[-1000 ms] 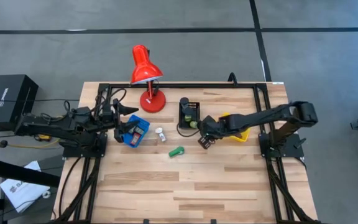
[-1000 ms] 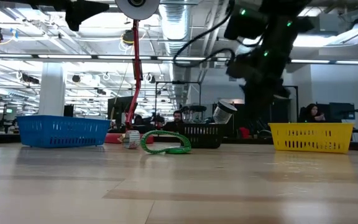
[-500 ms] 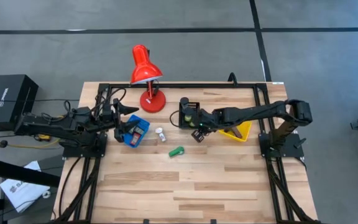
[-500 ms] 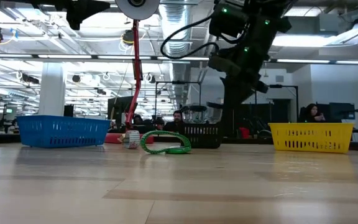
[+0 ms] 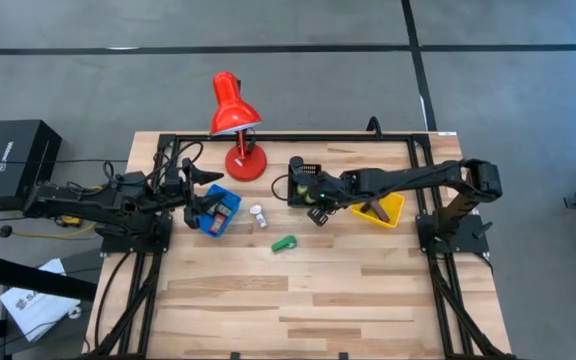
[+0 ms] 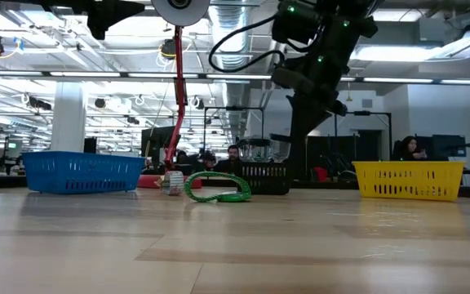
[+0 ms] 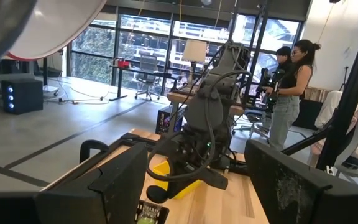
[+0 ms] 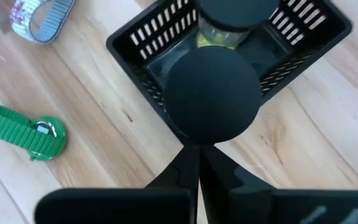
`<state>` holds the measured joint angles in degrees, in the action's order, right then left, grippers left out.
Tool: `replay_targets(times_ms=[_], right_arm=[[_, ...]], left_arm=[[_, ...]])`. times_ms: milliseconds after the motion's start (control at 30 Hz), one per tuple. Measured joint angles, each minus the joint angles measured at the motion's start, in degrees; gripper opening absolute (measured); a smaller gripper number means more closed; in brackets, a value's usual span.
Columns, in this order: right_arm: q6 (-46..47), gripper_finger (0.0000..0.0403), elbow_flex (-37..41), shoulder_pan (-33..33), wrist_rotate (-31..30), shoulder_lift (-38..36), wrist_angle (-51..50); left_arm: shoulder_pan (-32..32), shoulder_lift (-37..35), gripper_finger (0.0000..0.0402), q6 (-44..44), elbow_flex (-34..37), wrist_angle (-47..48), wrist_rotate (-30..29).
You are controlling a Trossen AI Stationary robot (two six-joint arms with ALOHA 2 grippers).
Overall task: Pick & Place Office items
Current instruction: Put the yellow hourglass into the black basket, then adjust the yellow hourglass in the black basket
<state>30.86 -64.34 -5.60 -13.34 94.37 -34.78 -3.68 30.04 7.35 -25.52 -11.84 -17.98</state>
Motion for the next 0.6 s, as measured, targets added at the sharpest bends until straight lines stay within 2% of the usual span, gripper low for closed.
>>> replay_targets(times_ms=[200,433,533,600], right_arm=[[0.8,0.0000,-3.0,2.9,0.0,0.0,-5.4],[1.5,0.0000,-4.7,6.4,-1.8,0.0,-6.5],[-1.8,0.0000,-7.3,7.3,-3.1,0.0,-6.6],[-5.1,0.0000,-9.6,7.2,-6.4,0.0,-6.5]], left_arm=[[0.0,0.0,0.0264,0.0,0.0,0.0,0.0],[0.0,0.0,0.0264,0.0,0.0,0.0,0.0],[0.0,0.0,0.0264,0.0,0.0,0.0,0.0],[0.0,0.0,0.0264,0.0,0.0,0.0,0.0]])
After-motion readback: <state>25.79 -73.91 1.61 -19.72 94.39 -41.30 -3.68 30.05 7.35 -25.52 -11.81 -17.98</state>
